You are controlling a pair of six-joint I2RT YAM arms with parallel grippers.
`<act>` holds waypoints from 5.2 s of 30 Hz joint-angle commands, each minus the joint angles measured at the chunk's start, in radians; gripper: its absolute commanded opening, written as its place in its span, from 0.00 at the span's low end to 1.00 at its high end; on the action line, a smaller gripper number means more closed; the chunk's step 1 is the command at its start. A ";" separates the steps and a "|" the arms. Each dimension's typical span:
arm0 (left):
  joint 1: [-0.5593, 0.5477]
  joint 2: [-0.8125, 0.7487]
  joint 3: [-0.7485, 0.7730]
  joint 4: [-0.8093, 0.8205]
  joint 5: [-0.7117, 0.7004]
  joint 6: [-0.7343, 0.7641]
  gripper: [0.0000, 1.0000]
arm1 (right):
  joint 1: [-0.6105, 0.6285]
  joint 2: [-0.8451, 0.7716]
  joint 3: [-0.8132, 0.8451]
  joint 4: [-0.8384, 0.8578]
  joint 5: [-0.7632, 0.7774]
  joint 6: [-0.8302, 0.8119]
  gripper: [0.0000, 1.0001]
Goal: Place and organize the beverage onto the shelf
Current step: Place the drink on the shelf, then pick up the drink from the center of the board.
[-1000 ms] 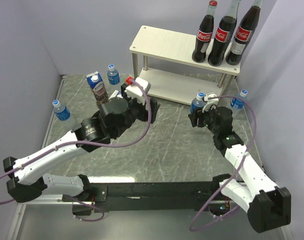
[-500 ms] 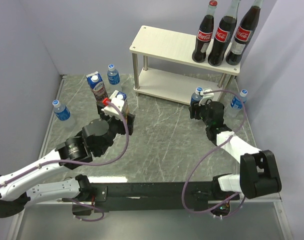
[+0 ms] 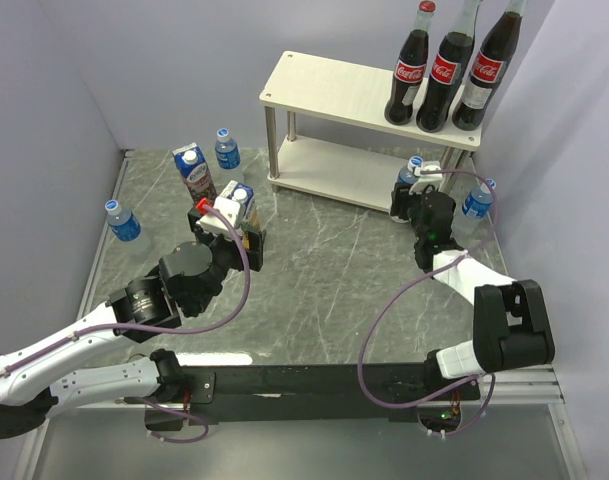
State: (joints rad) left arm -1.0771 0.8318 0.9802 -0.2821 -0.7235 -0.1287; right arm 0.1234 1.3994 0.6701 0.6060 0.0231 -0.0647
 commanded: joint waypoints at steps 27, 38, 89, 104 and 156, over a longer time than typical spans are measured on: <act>-0.001 -0.033 0.000 0.006 -0.002 -0.045 0.82 | -0.047 0.213 0.273 0.212 0.138 0.042 0.35; -0.001 -0.034 -0.002 0.011 0.002 -0.049 0.81 | -0.051 0.230 0.290 0.167 0.161 0.046 0.59; -0.003 -0.072 0.023 -0.022 0.053 -0.088 0.82 | -0.076 0.075 0.169 0.097 0.121 0.100 0.81; -0.001 0.026 0.092 0.017 0.065 -0.035 0.84 | -0.084 -0.039 0.098 0.049 0.078 0.080 0.81; 0.916 1.303 1.281 -0.331 0.684 -0.126 0.73 | -0.087 -0.640 0.105 -0.993 -0.985 -0.190 0.80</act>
State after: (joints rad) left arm -0.1654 2.1067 2.2002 -0.6014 -0.0010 -0.2573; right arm 0.0368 0.7616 0.7776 -0.3912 -0.9440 -0.2485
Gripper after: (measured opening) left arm 0.734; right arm 0.804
